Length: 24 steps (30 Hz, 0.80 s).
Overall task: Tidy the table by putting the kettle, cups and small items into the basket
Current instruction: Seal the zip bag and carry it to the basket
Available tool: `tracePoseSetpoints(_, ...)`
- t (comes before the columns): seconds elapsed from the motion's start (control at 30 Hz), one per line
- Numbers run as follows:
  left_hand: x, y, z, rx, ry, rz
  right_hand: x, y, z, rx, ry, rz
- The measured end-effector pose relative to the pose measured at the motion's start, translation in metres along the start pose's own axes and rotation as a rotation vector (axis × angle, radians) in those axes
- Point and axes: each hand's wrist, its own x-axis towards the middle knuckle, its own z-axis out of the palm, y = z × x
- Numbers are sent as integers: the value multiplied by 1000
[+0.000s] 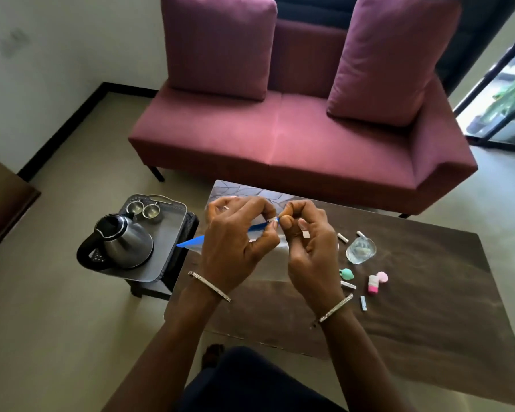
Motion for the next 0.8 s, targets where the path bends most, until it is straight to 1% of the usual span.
tracePoseSetpoints(0.27,-7,-4,-6,104,33,0,6,3,-10,-70,86,-61)
tracePoseSetpoints(0.33,-9,-11,-13,144,51,-26,15,10,-19,-30,139,-52)
tracePoseSetpoints(0.43,-17,-28,-28,203,67,-75,29,25,-39,63,196,13)
tracePoseSetpoints(0.53,-24,-38,-38,242,78,-91,35,35,-48,88,193,54)
tracePoseSetpoints(0.6,-23,-38,-40,233,89,-98,37,34,-46,109,172,46)
tracePoseSetpoints(0.63,-22,-38,-41,210,97,-107,39,33,-44,134,155,39)
tracePoseSetpoints(0.7,-18,-43,-47,88,104,-135,43,30,-39,211,99,25)
tracePoseSetpoints(0.77,-17,-51,-52,-99,111,-204,48,29,-34,284,43,30)
tracePoseSetpoints(0.8,-18,-55,-53,-215,112,-267,49,29,-31,315,29,44)
